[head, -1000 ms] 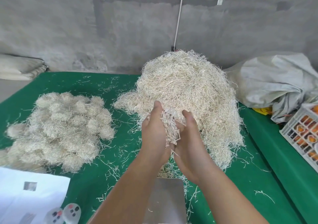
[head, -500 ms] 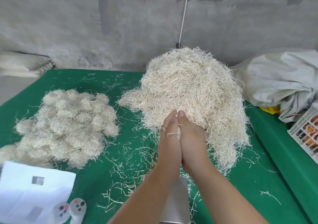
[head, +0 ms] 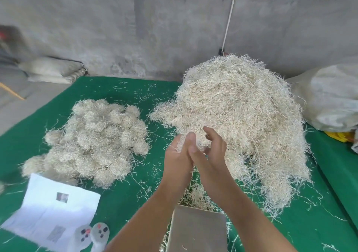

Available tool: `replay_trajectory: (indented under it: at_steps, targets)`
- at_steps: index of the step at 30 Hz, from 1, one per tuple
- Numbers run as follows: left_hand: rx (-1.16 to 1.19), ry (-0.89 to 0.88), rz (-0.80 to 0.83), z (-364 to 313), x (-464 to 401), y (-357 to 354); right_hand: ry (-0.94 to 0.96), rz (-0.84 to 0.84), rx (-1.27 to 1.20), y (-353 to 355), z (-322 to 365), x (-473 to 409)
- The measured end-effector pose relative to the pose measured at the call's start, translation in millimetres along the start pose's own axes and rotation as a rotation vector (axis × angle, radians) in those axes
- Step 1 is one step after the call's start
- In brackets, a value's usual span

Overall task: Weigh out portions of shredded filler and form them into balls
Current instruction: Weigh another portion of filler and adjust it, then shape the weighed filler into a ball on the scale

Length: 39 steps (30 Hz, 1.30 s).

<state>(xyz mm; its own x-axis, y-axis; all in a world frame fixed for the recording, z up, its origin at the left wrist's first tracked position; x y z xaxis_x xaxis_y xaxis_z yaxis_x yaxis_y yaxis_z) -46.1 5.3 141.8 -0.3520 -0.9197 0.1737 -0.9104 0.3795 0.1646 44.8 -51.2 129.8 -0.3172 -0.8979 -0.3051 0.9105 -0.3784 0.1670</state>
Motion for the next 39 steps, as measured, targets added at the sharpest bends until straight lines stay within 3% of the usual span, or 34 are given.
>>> replay_trajectory:
  at_steps: [4,7,9,12,15,17,20,24,27,33,39]
  targets:
    - [-0.44,-0.074,-0.128,39.0,-52.8,67.6,-0.051,0.062,-0.053,7.8,-25.4,3.0]
    - [-0.689,-0.149,-0.372,51.4,-101.8,137.2,-0.056,0.071,-0.031,11.2,-43.5,2.5]
    - [-1.008,-0.126,-0.536,46.3,-131.0,182.1,-0.078,0.08,-0.022,10.0,-53.8,0.1]
    - [-1.289,0.08,-0.485,33.6,-160.9,227.2,-0.108,0.097,-0.004,7.2,-67.9,-4.6]
    - [-1.372,0.049,-0.448,30.9,-172.6,225.0,-0.119,0.144,0.037,7.4,-80.7,-10.2]
    - [-1.349,-0.03,-0.43,34.7,-173.0,203.7,-0.117,0.21,0.134,9.0,-89.1,-13.8]
    - [-1.098,-0.041,-0.274,59.8,-160.8,151.6,-0.17,0.25,0.246,16.4,-105.5,-15.9]
    - [-0.886,0.063,0.135,126.8,-124.3,56.3,-0.372,0.245,0.296,34.6,-150.7,0.3]
    - [-0.814,0.129,0.339,174.3,-99.5,-4.8,-0.478,0.174,0.41,50.8,-191.0,11.9]
    - [-0.602,0.301,0.4,198.9,-72.9,-73.3,-0.537,0.016,0.593,94.6,-246.0,3.8]
    - [-0.586,0.359,0.425,197.8,-73.2,-93.9,-0.622,0.165,0.481,117.8,-282.4,-36.9]
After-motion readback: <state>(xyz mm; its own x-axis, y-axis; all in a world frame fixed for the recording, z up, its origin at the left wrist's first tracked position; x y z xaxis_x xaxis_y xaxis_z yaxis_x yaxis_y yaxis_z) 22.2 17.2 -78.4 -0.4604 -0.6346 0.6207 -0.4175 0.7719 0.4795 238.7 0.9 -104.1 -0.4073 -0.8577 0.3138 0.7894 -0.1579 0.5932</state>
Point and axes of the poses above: each hand's wrist, its own x-axis away from the middle knuckle, its own y-axis out of the back of the hand, z = x × y, the point moved 2 cm from there along -x, towards the middle knuckle, and after that the axes turned 12 degrees about y, right-handed, at the moved point
